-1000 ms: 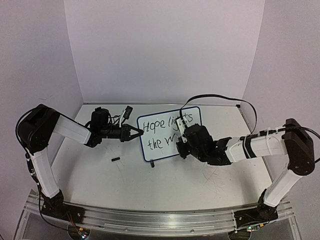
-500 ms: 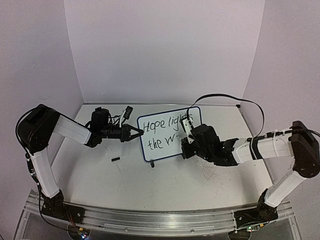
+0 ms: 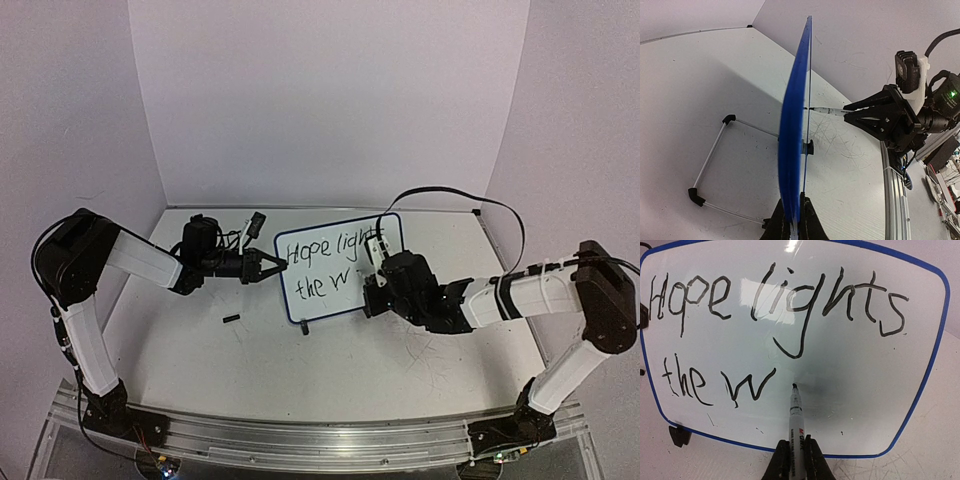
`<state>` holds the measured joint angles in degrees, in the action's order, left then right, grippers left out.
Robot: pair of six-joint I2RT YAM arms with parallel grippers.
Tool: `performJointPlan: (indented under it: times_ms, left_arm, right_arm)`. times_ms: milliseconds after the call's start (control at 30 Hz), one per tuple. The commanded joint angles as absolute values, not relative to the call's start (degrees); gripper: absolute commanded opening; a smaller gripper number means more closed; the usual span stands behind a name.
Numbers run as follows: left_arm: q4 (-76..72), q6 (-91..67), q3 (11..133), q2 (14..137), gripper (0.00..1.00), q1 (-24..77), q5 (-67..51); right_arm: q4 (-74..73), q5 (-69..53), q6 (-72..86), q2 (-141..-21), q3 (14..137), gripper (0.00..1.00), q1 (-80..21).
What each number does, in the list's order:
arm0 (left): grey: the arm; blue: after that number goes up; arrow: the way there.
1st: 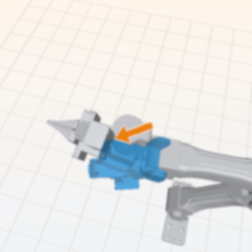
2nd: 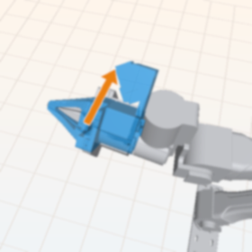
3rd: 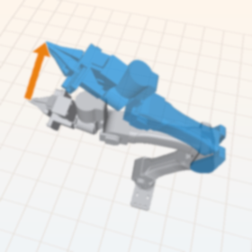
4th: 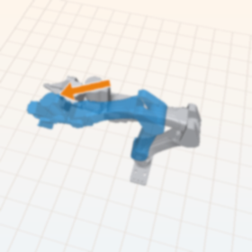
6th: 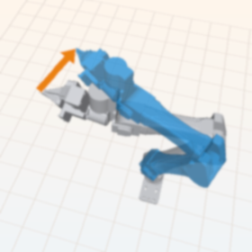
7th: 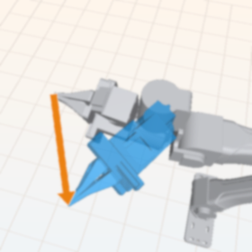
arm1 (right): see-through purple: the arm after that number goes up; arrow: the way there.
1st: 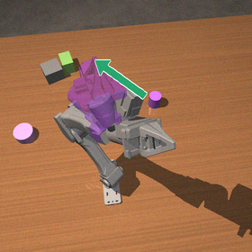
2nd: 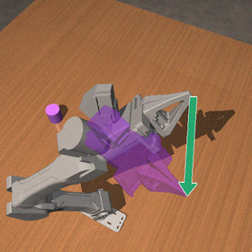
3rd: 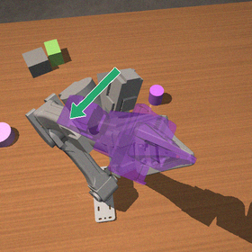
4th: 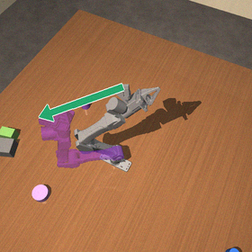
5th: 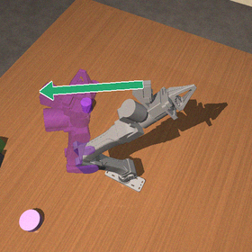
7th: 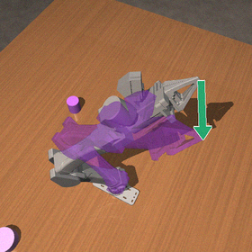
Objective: Write a sentence on the whiteboard
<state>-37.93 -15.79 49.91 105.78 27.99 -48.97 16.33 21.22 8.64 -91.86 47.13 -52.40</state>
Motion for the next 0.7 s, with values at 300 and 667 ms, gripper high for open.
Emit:
performJointPlan:
  times_ms: [300, 667]
  left_arm:
    - [-31.97, -11.43, 49.95, 106.18, 0.0, 28.83, -46.23]
    - [-31.88, -11.43, 50.01, 106.17, 0.0, 28.83, -46.17]
  right_arm:
    - [19.36, 21.98, 7.47, -93.12, 49.33, 0.0, -52.21]
    - [17.66, 17.99, 6.77, -94.56, 49.59, 0.0, -52.83]
